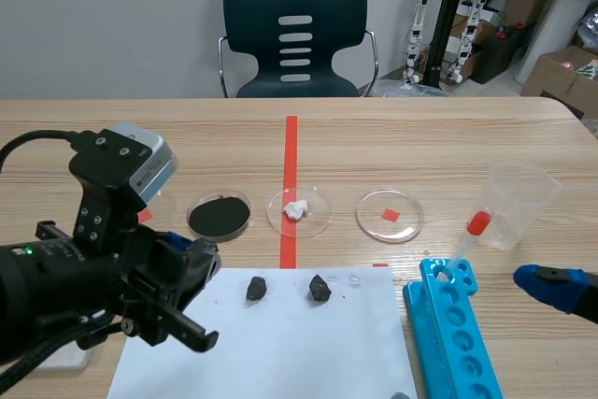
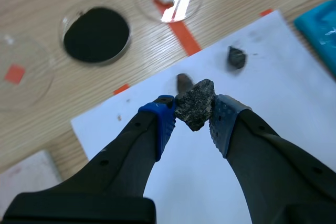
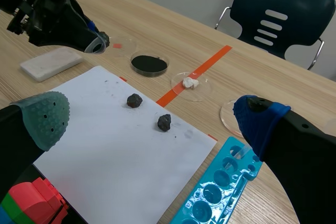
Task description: Rub the mineral on the streak plate
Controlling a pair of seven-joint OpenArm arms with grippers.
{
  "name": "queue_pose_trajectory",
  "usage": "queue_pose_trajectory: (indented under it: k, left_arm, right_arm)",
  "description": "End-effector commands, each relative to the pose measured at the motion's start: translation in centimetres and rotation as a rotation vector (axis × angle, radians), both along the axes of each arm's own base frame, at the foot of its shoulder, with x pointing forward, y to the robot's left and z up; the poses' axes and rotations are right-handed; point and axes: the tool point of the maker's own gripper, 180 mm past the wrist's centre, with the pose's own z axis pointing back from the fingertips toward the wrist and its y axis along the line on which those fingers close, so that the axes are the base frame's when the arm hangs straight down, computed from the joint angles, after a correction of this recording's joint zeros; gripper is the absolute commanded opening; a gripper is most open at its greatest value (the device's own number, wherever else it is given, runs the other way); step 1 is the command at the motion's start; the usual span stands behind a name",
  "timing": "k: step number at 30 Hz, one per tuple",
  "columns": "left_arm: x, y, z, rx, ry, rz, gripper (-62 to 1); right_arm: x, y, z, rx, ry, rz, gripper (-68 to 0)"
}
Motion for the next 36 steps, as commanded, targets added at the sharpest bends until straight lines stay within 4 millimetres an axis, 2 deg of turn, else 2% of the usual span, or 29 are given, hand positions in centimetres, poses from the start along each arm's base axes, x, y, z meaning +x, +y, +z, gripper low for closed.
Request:
queue_pose_trajectory:
  k: [1,6,10,12,18,23,29,36]
  left_arm:
    - [1.0,1.3,-0.5,0.018,0.027,0.069,-50.9]
    - [2.2,6.1,-3.5,0.099,0.202,0.286,-50.9]
    - [2.7,9.6,-4.6,0.128,0.304,0.467,-50.9]
    - [2.8,10.7,-5.0,0.14,0.343,0.513,-50.9]
    - [2.8,12.7,-6.4,0.18,0.457,0.564,-50.9]
    - [3.4,13.5,-6.8,0.191,0.489,0.589,-50.9]
    - [3.1,14.7,-7.9,0.215,0.582,0.623,-50.9]
    - [3.2,15.0,-9.0,0.219,0.625,0.623,-50.9]
  right_arm:
    - [0.3,0.0,0.8,0.019,-0.028,0.0,0.4]
    - [0.3,0.0,0.8,0.019,-0.028,0.0,0.4]
    - [0.3,0.0,0.8,0.019,-0.028,0.0,0.4]
    - [0.3,0.0,0.8,0.019,-0.028,0.0,0.4]
    - [0.3,0.0,0.8,0.019,-0.028,0.0,0.4]
    - [0.3,0.0,0.8,0.019,-0.028,0.0,0.4]
    - [0.3,0.0,0.8,0.019,-0.028,0.0,0.4]
    - [0.3,0.0,0.8,0.019,-0.028,0.0,0.4]
